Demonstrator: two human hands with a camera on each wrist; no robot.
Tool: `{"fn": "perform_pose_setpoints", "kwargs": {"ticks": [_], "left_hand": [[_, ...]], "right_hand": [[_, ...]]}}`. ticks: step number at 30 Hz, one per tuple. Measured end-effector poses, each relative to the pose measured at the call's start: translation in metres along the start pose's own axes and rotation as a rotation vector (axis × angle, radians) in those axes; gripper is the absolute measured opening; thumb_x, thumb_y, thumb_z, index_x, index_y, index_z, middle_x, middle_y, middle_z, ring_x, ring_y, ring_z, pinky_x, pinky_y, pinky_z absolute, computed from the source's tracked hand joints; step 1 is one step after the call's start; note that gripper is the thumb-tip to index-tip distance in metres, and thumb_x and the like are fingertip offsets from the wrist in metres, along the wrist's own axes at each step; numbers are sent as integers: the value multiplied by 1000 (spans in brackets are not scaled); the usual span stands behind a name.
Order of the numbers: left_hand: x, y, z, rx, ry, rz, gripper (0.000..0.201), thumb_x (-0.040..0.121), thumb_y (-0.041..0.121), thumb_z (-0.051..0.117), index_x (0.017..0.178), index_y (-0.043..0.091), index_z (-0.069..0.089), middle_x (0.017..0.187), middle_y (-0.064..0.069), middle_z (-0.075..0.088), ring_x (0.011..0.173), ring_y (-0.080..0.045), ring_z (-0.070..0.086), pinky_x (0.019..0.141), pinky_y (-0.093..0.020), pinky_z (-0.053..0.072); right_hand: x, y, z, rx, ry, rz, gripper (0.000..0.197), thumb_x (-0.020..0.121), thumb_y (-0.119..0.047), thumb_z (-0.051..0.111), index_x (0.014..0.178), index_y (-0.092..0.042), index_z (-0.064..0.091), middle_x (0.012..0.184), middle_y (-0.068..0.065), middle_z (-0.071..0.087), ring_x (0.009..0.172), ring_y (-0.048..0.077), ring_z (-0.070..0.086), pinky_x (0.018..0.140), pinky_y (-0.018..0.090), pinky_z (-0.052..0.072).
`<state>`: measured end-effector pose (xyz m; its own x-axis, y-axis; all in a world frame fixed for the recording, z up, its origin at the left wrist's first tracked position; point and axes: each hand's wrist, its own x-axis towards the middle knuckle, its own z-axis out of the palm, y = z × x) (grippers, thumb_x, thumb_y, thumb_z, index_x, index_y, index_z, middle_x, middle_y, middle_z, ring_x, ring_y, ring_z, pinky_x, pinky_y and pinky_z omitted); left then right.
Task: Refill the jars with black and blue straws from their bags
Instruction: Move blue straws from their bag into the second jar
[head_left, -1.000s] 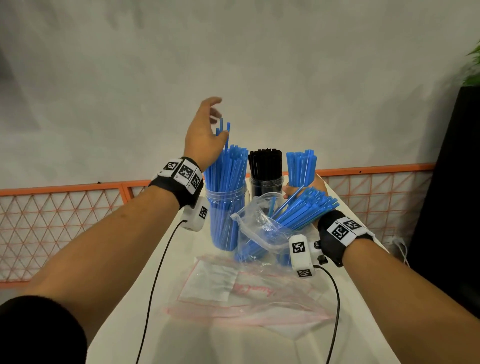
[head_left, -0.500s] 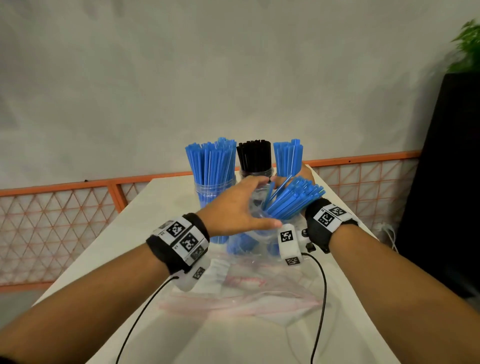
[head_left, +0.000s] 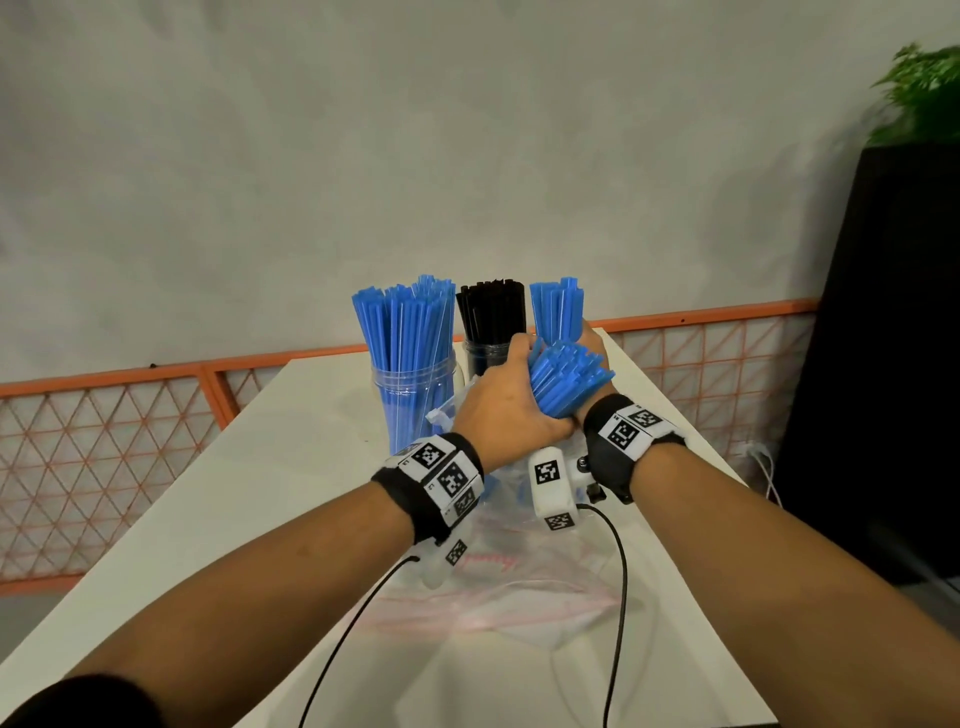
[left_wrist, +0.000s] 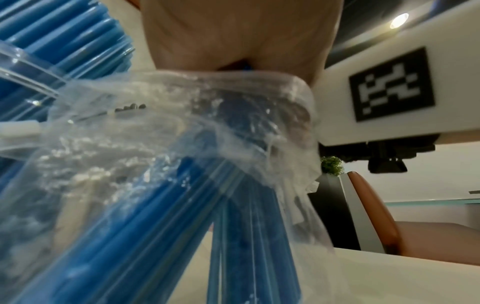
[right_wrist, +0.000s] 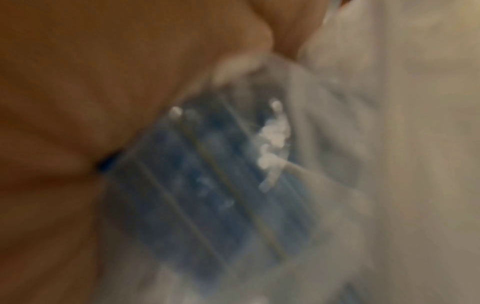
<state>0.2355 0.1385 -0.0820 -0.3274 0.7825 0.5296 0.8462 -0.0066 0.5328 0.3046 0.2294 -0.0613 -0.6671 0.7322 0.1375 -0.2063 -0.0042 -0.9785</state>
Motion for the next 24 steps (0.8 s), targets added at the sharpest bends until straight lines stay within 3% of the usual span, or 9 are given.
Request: {"fn": "perform_pose_setpoints", "kwargs": {"ticks": [1,3,7,8,11,13,16,19,24], "left_hand": [[0,-1,1,-24,13,-5,74,58,42,80,114,39,32,85,13,61,72,0,64,56,-16,50],[2,-3,2,-120,45,-24,71,60,29,82,116,34,38,87,10,62,75,-8,66,58,-23,55],[12,-3,-7,-361,160,-146,51,66,2,79,106,23,54,90,0,63,77,-18,67,56,-22,54],[17,-2,-12,-436,189,-182,48,67,0,80,101,24,56,91,-1,65,78,-18,68,57,-23,55],[30,2,-31,-632,307,-250,43,68,5,83,97,23,58,97,-5,70,89,-20,72,72,-30,60],[34,3,-39,-710,304,-285,45,69,8,85,103,16,57,106,-11,70,98,-26,71,85,-40,58],[29,-1,-37,-738,168,-282,43,74,1,82,110,10,60,108,-16,71,100,-29,71,85,-44,59],[22,-8,-30,-793,79,-288,45,76,4,81,116,6,60,112,-16,70,103,-29,70,87,-43,59],[23,-11,-27,-874,88,-256,39,82,15,78,117,11,61,112,-8,73,103,-23,71,85,-36,58]], "right_hand": [[2,0,-1,-52,14,-85,30,97,-18,45,68,-24,37,70,-1,40,56,9,53,52,20,44],[6,1,1,-171,140,-126,29,96,-28,43,68,-21,40,67,6,42,59,19,47,56,25,42],[7,0,1,-164,167,-203,4,82,-5,60,83,-9,58,77,11,65,73,22,65,55,28,55],[6,1,-1,-175,145,-238,15,76,0,64,88,-8,60,80,10,67,74,20,67,57,29,56],[4,-3,-6,-105,75,-303,30,70,3,74,94,-10,61,77,2,66,68,4,66,57,18,52],[2,-5,-9,-81,22,-303,35,72,-1,76,103,-8,61,88,7,68,78,10,68,64,19,55],[-5,-4,-16,-91,-43,-244,39,75,-1,75,108,-13,59,99,8,68,94,20,68,76,28,58],[-7,1,-22,-85,-131,-193,50,76,4,72,122,-7,54,112,16,66,104,27,65,88,44,55],[-8,1,-23,-9,-314,-153,68,74,3,73,134,-14,45,123,14,61,113,25,61,94,43,52]]}}
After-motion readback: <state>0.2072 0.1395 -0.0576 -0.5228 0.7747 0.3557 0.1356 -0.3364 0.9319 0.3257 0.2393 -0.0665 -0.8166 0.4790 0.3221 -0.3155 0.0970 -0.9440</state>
